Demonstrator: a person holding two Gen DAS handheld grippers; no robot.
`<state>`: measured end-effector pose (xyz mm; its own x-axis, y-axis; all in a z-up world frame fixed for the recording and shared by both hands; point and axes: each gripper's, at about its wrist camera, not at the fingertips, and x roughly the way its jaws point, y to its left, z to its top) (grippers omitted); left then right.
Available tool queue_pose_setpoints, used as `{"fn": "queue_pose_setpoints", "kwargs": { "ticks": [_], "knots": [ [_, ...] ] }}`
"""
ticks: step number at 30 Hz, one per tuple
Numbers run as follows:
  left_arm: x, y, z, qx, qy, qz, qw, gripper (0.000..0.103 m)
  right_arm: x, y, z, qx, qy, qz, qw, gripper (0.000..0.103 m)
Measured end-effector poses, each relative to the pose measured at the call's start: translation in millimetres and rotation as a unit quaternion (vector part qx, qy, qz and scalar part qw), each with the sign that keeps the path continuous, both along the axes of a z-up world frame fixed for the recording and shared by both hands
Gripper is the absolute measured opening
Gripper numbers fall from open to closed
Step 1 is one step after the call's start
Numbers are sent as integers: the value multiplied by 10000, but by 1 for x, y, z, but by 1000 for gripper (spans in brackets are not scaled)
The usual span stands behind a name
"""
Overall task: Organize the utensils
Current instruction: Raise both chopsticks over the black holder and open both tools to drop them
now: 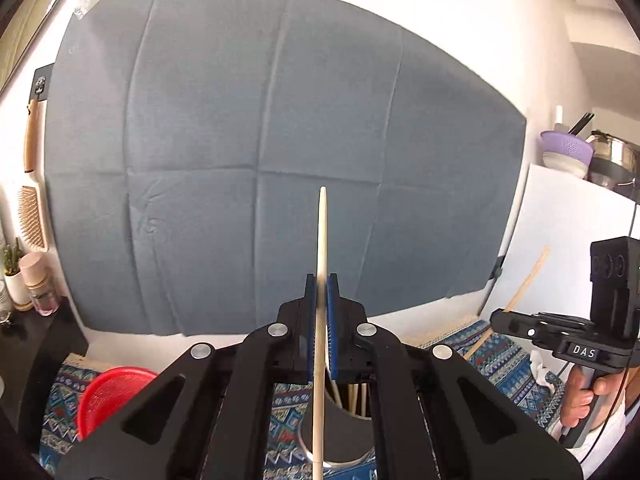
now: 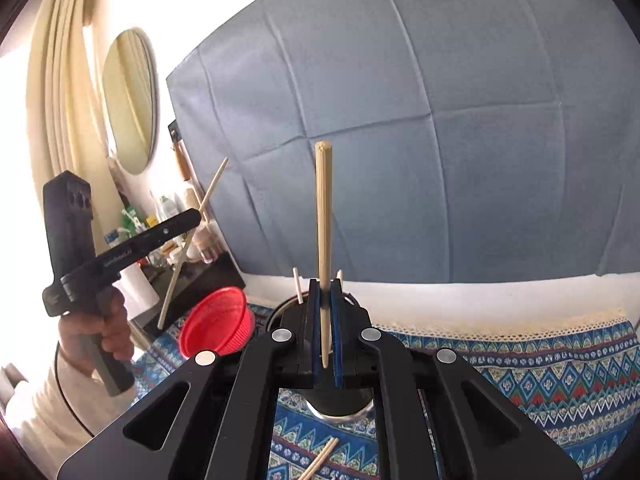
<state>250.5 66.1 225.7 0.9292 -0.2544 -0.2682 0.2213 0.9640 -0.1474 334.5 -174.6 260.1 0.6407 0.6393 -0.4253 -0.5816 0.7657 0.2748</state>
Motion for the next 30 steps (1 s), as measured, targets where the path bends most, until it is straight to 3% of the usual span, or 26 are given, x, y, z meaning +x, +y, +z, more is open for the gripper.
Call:
{"fn": "queue_pose_setpoints", "kwargs": {
  "ticks": [8, 17, 30],
  "knots": [
    [14, -19, -14, -474, -770, -595, 9941, 5, 12, 15, 15, -9, -161, 31, 9999, 5],
    [32, -44, -44, -566, -1068, -787, 9895, 5, 24, 28, 5, -268, -155, 27, 9995, 5],
    [45, -46, -81, -840, -1320, -702, 9852, 5, 46, 42, -38, -291, 367, 109, 9988, 5]
  ]
}}
